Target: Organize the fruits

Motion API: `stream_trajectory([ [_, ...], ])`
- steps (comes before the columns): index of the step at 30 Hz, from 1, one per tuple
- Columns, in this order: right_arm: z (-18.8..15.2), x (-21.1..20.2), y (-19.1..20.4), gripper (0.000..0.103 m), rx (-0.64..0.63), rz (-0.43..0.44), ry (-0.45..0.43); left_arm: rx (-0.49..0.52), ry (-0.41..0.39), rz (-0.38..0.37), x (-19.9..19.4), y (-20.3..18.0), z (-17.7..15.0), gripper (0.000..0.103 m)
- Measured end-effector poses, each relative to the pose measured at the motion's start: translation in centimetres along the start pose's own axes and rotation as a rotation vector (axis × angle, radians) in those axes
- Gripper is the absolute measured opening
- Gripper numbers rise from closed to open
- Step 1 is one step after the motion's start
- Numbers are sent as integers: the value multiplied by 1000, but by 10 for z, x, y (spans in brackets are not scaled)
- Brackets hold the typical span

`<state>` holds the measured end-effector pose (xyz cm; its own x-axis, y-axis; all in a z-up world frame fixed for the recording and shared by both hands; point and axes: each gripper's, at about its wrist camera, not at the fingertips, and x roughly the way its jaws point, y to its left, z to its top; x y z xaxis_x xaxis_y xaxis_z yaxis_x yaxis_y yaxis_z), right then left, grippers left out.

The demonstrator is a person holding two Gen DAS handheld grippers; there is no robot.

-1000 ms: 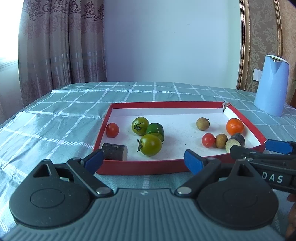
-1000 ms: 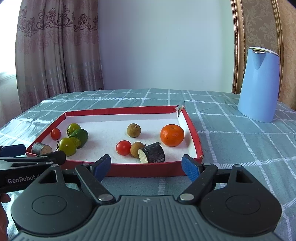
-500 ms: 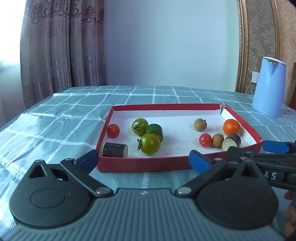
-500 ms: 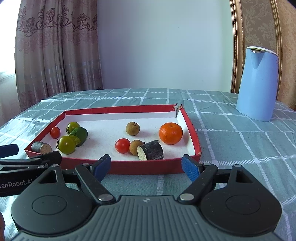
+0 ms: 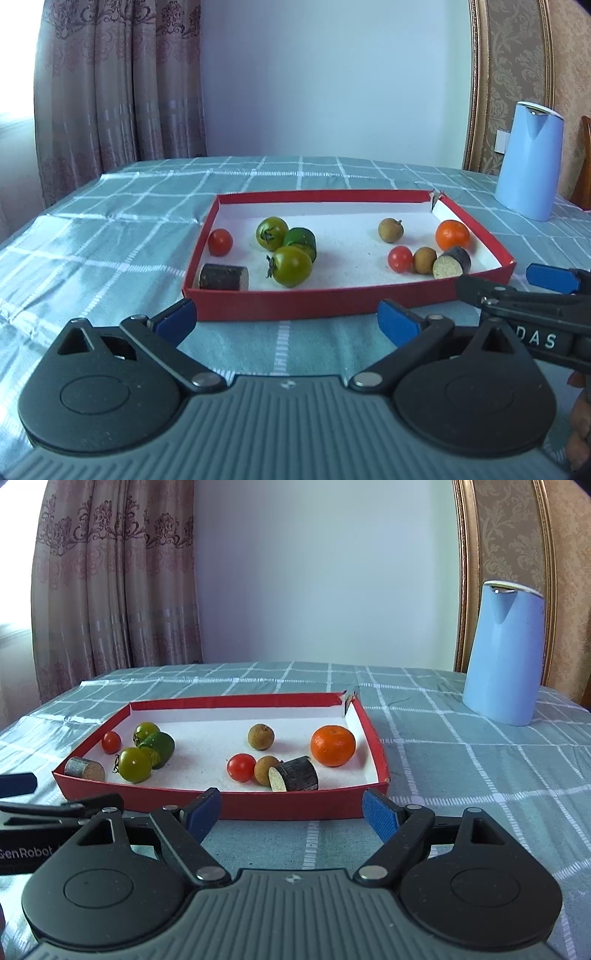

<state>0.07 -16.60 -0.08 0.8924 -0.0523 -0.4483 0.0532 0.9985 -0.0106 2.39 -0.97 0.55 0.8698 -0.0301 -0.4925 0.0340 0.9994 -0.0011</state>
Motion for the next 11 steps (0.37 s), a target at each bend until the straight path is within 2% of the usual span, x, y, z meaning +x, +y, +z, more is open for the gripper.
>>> stream_trajectory([
  [11,-1,2,3,85,-20,-9,8,59,-29,45,-2,-6,-6,103],
])
